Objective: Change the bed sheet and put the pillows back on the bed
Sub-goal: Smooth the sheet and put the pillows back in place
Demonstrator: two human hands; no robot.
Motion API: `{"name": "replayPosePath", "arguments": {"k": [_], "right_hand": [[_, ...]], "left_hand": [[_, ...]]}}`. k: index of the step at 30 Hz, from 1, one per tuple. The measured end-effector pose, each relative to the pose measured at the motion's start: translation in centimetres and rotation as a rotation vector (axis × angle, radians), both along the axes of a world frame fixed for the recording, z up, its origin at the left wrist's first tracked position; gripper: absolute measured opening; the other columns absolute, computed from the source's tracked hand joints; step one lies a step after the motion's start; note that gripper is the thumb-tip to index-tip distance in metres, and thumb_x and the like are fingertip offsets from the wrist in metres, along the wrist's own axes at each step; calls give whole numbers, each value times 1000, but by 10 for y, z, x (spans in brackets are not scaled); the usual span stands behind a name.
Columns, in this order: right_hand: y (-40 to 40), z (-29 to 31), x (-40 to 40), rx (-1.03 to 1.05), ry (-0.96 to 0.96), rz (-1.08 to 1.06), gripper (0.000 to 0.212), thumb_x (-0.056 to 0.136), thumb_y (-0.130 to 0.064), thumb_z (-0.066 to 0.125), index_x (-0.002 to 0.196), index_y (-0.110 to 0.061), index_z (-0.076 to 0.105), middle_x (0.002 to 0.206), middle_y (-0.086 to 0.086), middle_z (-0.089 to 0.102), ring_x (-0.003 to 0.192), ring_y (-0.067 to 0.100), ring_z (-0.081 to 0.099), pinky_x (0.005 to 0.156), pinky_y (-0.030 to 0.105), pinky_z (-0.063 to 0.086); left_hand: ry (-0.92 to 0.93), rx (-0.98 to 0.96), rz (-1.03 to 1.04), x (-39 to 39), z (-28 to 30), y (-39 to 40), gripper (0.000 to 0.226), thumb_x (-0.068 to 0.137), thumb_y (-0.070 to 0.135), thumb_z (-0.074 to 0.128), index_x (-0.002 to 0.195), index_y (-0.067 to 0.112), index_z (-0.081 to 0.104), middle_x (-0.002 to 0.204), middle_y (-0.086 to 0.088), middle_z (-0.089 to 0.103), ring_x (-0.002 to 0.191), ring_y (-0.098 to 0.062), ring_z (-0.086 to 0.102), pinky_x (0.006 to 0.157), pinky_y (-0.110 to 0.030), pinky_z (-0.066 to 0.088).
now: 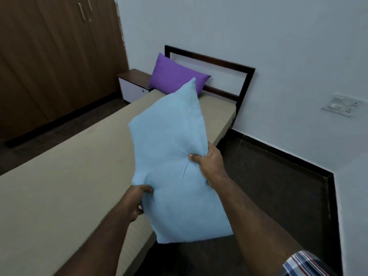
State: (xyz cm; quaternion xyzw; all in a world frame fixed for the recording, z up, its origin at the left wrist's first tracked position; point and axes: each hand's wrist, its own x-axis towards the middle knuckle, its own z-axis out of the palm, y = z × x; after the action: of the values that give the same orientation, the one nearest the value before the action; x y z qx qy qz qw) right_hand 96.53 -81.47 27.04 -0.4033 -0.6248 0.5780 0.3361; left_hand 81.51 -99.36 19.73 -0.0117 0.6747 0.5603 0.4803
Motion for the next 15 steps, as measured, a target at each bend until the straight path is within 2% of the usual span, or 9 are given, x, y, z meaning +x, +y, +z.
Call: {"name": "replayPosePath", "arguments": {"k": [3,5,7,9,11,15], "right_hand": [[42,-10,5,-1,-26,-67,46,75,-7,82,112,-27,65,103,-14,70,96,10,67,89,38,57],[69,-17,4,0,-40,-84,46,76,-7,81,112,-30,65,106,-13,70,99,12,67,91,39,57],[99,-20,-4,11,-73,-95,46,76,-7,81,111,-33,64,106,-13,70,100,12,67,92,40,56],[131,-23,-15,28,-107,-111,46,77,-8,81,112,-33,64,107,-13,70,100,12,67,93,41,56],[166,-22,-30,44,-144,-115,47,78,-9,80,117,-30,65,108,-12,69,101,13,66,93,41,56],[230,-10,-57,73,-222,-125,48,80,-13,79,124,-24,64,108,-13,68,99,9,65,92,37,54]], "left_hand": [[-29,-35,-4,-2,-1,48,53,80,12,66,131,21,54,130,-3,59,108,-30,57,87,-50,52],[-100,-28,3,-8,-4,83,48,87,21,61,134,17,55,128,-7,61,99,-30,60,76,-47,52],[-215,46,-1,-19,-7,122,45,94,34,56,134,12,57,128,-11,64,91,-31,62,73,-46,52],[-275,85,-64,-33,-13,165,54,91,56,59,127,17,64,122,-6,69,99,-32,65,82,-49,53],[-282,81,-96,-47,-18,205,63,78,71,67,122,27,66,119,-4,70,110,-32,63,95,-57,50],[-268,85,-138,-72,-17,277,76,63,75,77,122,29,65,121,0,66,116,-30,58,103,-61,44]]}}
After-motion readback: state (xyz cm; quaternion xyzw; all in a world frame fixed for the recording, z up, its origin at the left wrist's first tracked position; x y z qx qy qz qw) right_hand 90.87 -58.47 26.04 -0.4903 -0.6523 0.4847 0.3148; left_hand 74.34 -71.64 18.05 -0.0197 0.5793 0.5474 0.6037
